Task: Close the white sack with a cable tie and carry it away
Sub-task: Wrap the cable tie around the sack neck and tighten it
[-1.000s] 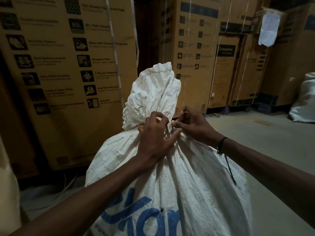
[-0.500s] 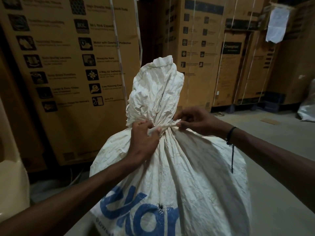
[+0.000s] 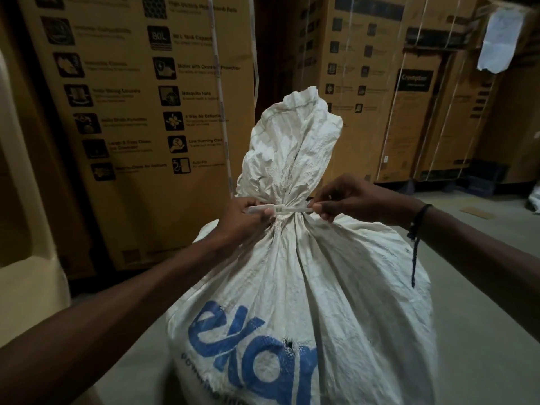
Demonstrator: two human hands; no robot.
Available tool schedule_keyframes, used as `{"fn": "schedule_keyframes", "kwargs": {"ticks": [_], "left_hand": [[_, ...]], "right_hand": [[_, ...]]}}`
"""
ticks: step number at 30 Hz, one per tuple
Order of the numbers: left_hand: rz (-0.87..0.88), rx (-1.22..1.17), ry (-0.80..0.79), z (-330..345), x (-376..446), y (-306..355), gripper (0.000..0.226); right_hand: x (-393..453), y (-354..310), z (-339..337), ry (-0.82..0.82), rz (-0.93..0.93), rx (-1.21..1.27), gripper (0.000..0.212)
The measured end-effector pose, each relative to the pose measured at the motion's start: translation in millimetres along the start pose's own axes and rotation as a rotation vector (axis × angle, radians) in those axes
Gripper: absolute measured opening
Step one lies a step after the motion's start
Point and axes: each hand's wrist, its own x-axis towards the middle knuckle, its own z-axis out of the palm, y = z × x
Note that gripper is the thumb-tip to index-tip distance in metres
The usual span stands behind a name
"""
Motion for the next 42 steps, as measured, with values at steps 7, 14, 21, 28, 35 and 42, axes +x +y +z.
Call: {"fn": "schedule_keyframes", "kwargs": {"ticks": [7, 14, 21, 28, 35, 42], "left_hand": [[0.013, -0.018, -0.071, -7.3, 10.3, -7.3, 0.034], [0.096, 0.003, -0.04, -4.3, 8.8, -14.9, 0.026], [0.229, 0.056, -0.025, 2.1, 5.8, -14.5, 0.019], [0.246, 0.11, 0.097, 15.2, 8.4, -10.8, 0.008], [0.251, 0.178, 0.202, 30.5, 3.1, -4.9, 0.021], [0.174, 0.093, 0.215, 34.6, 7.2, -9.9, 0.027]], "right_hand": [[8.3, -0.7, 4.0, -0.034, -0.01, 0.072, 0.018], [22.0, -1.8, 27.5, -0.235, -0.01, 0.349, 0.041], [31.4, 6.7, 28.5, -0.188, -0.151, 0.089, 0.035], [38.3, 17.2, 42.2, 0.08, -0.305, -0.327, 0.029], [32.7, 30.1, 59.2, 0.198, -0.194, 0.184, 0.04], [34.8, 37.5, 71.3, 0.223, -0.092, 0.63, 0.026]]}}
